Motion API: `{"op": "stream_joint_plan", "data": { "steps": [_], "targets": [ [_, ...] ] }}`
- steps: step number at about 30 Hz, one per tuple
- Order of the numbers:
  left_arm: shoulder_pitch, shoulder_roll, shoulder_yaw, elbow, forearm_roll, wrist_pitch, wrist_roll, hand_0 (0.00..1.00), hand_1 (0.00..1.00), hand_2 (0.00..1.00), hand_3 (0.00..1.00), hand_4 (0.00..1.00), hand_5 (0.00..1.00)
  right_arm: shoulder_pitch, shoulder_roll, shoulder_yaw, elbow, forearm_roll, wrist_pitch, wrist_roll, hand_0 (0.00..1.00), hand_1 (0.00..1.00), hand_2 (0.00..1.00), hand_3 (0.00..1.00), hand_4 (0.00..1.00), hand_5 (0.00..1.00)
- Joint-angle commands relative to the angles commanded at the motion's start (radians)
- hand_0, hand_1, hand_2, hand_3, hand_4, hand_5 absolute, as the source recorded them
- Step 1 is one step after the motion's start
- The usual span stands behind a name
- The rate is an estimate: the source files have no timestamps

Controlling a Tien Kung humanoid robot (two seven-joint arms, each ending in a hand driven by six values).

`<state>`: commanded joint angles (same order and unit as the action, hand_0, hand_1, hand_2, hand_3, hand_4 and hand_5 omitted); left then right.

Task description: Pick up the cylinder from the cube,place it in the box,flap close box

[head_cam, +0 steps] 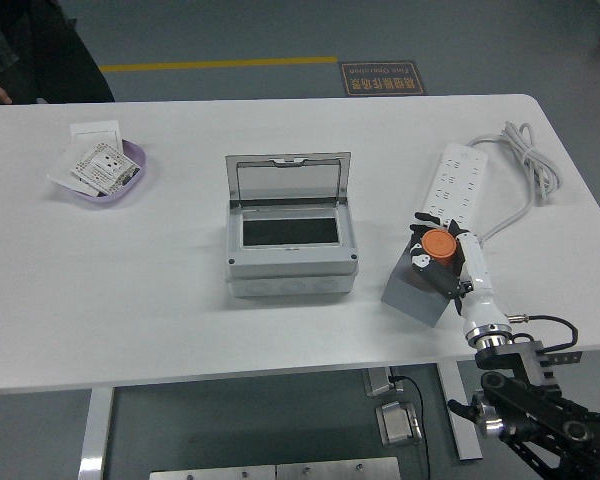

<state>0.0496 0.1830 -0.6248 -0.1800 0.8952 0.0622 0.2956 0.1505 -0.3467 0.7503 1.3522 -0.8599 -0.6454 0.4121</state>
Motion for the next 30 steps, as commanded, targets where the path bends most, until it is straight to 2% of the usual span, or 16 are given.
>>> {"op": "stream_joint_plan", "data": {
  "steps": [5,6,11,12,17,18,30],
  "targets": [
    [0.0,0.001,0.004,0.0,-0.007,0.001,-0.003,0.583,0.608,0.549,0.574,0.461,0.244,0.001,-0.001,-0.001,0.0,0.002,0.0,-0.003,0.769,0.696,0.63,0.616,0.275,0.012],
    [0.0,0.001,0.007,0.0,-0.01,0.001,-0.004,0.583,0.609,0.55,0.575,0.464,0.245,0.001,0.0,-0.001,0.0,0.003,0.0,-0.003,0.751,0.666,0.582,0.494,0.235,0.002],
    [0.0,0.001,0.026,0.0,-0.03,0.002,-0.008,0.583,0.609,0.55,0.575,0.464,0.245,0.001,0.0,-0.002,-0.002,0.004,0.0,-0.003,0.751,0.666,0.582,0.494,0.235,0.002],
    [0.001,0.001,0.028,0.0,-0.032,0.002,-0.009,0.583,0.609,0.55,0.574,0.464,0.247,0.001,-0.001,-0.002,-0.002,0.004,0.0,-0.003,0.693,0.598,0.497,0.339,0.247,0.002],
    [0.001,0.002,0.038,0.0,-0.043,0.003,-0.014,0.583,0.609,0.55,0.574,0.464,0.247,0.004,-0.002,-0.001,-0.001,-0.001,0.0,-0.003,0.693,0.598,0.497,0.339,0.247,0.002],
    [0.001,0.002,0.04,0.0,-0.046,0.003,-0.014,0.583,0.61,0.551,0.573,0.472,0.259,0.005,-0.002,0.0,-0.001,-0.004,0.0,-0.004,0.586,0.516,0.424,0.288,0.235,0.002],
    [-0.002,-0.001,0.039,0.0,-0.041,0.003,-0.011,0.582,0.611,0.552,0.573,0.472,0.269,0.029,-0.001,0.034,0.022,-0.07,0.0,-0.031,0.576,0.502,0.4,0.273,0.223,0.002]
  ]
}}
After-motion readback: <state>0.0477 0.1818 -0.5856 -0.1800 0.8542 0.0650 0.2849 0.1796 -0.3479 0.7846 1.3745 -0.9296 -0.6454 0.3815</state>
